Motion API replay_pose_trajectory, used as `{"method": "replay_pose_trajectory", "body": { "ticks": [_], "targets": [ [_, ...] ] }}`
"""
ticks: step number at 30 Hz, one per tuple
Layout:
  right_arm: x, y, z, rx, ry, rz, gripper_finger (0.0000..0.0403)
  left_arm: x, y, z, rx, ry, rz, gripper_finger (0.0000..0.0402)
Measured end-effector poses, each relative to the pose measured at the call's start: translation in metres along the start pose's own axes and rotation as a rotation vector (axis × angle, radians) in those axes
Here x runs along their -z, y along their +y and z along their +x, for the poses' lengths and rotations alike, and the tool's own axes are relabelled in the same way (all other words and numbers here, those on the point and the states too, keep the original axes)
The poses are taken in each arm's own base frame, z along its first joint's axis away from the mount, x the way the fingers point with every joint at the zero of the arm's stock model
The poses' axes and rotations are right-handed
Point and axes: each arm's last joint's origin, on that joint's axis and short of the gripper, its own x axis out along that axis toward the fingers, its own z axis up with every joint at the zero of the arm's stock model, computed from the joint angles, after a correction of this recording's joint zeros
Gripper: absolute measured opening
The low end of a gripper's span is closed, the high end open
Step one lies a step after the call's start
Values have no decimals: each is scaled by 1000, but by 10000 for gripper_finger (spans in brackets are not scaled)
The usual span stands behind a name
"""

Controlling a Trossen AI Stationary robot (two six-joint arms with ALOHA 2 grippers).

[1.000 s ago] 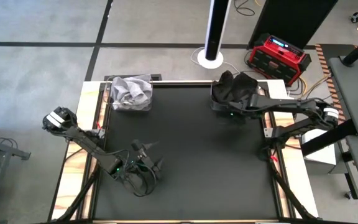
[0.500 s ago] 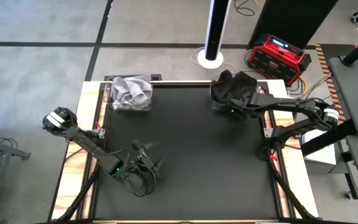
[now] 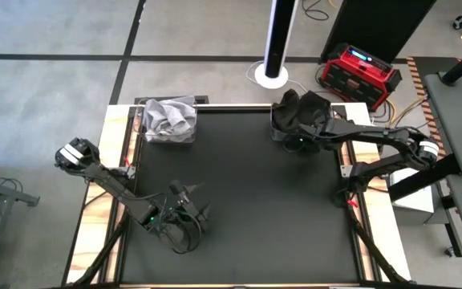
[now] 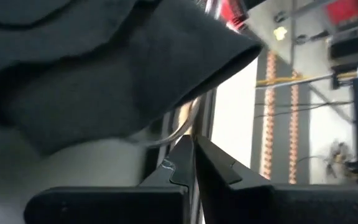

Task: Sort towels by color in basket
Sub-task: Adjust the right transparent bin

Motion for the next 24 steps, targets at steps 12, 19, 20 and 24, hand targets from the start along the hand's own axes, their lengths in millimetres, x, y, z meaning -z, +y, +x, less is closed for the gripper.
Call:
{"method": "replay_pose_trajectory", "body": {
  "ticks": [12,19,20,24],
  "targets": [
    [5,18,-8,-277,72,32,9,0,-2,0,70,9,-7,291],
    [-2,24,-4,-251,-23,46,9,0,-3,1,100,14,-8,291],
    [-2,24,-4,-244,-28,46,9,0,-3,1,100,14,-9,291],
    [-2,22,-3,-217,-39,43,9,0,-3,1,99,14,-8,291]
  ]
}}
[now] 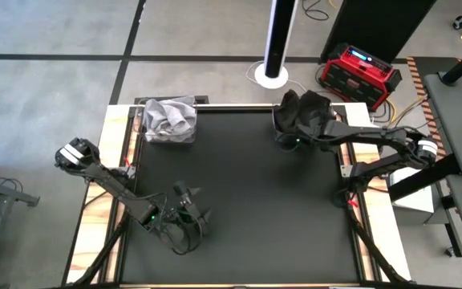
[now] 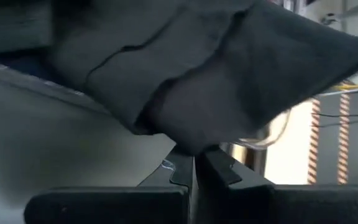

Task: Sort towels by color in basket
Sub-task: Adjust the right transparent bin, then return To Home Position

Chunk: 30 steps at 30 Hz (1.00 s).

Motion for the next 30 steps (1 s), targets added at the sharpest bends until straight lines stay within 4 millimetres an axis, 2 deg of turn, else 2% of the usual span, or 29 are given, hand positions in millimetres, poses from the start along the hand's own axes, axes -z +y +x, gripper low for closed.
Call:
{"method": "replay_pose_trajectory", "body": {
  "ticks": [8,17,20,24,28,30],
  "targets": [
    [0,-10,4,78,28,-9,9,0,0,0,-4,-1,0,291],
    [8,3,-3,-88,128,31,9,0,0,0,-8,-1,0,291],
    [14,17,-12,-193,110,1,9,0,0,0,-10,-1,7,291],
    [24,46,-33,-380,-33,-70,9,-2,0,-3,-43,-11,60,291],
    [37,76,-66,-632,-249,-225,9,-11,0,-10,-152,-25,228,291],
    [44,90,-89,-770,-429,-355,9,-19,0,-15,-214,-31,255,291]
  ]
}}
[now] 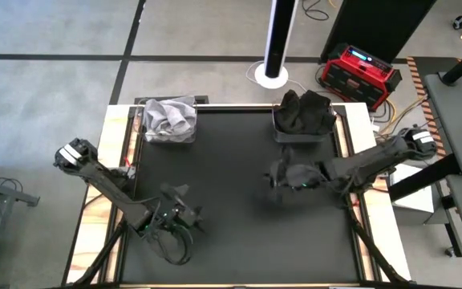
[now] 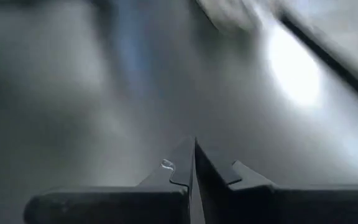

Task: Sort towels by color in basket
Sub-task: Return To Home Position

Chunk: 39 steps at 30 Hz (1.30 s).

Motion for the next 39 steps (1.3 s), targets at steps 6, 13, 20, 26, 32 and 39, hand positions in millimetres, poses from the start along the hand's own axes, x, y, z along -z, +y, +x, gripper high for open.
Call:
{"method": "replay_pose_trajectory", "body": {
  "ticks": [6,13,20,26,32,39],
  "targets": [
    [-15,60,-35,-296,-431,-335,9,-36,11,-4,-45,-7,-133,291],
    [-20,93,-69,-506,-774,-541,9,-67,15,-4,232,-91,-180,291],
    [-29,93,-79,-559,-820,-521,9,-79,40,-5,442,-184,-244,291],
    [-26,96,-82,-730,-864,-681,9,-54,82,-12,596,-340,-398,291],
    [-36,85,-82,-694,-904,-676,9,-4,121,-20,625,-544,-503,291],
    [-45,58,-73,-763,-931,-719,9,42,148,-17,564,-567,-569,291]
  ]
}}
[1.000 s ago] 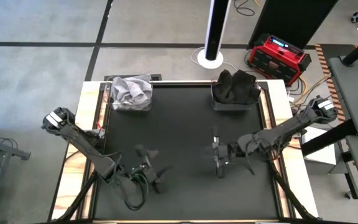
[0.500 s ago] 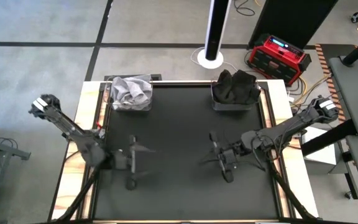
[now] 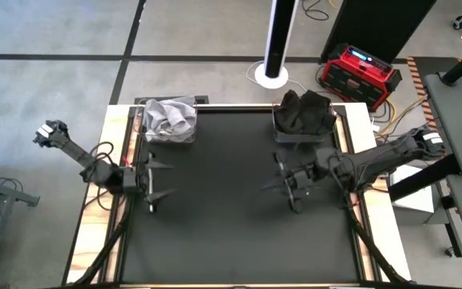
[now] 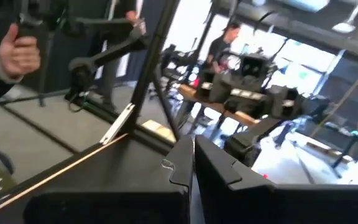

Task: Sort towels by color in basket
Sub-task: Return To Home Position

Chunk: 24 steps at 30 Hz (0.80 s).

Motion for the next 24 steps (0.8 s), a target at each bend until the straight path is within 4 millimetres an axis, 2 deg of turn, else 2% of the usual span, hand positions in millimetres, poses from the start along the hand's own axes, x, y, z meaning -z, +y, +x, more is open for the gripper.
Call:
{"method": "replay_pose_trajectory", "body": {
  "ticks": [3,8,11,17,20,24],
  "targets": [
    [6,-7,-11,29,-25,2,9,7,10,-8,-15,-1,6,291],
    [17,-7,-36,84,-55,-2,9,19,25,-17,-30,-24,-2,291],
    [25,-3,-54,115,-93,7,9,25,36,-14,28,-62,2,291],
    [39,5,-87,160,-114,35,9,38,61,-11,-67,48,-17,291],
    [45,10,-102,177,-125,38,9,38,67,-16,-1,36,-40,291],
    [54,20,-120,185,-151,43,9,43,69,-28,-15,12,-67,291]
  ]
}}
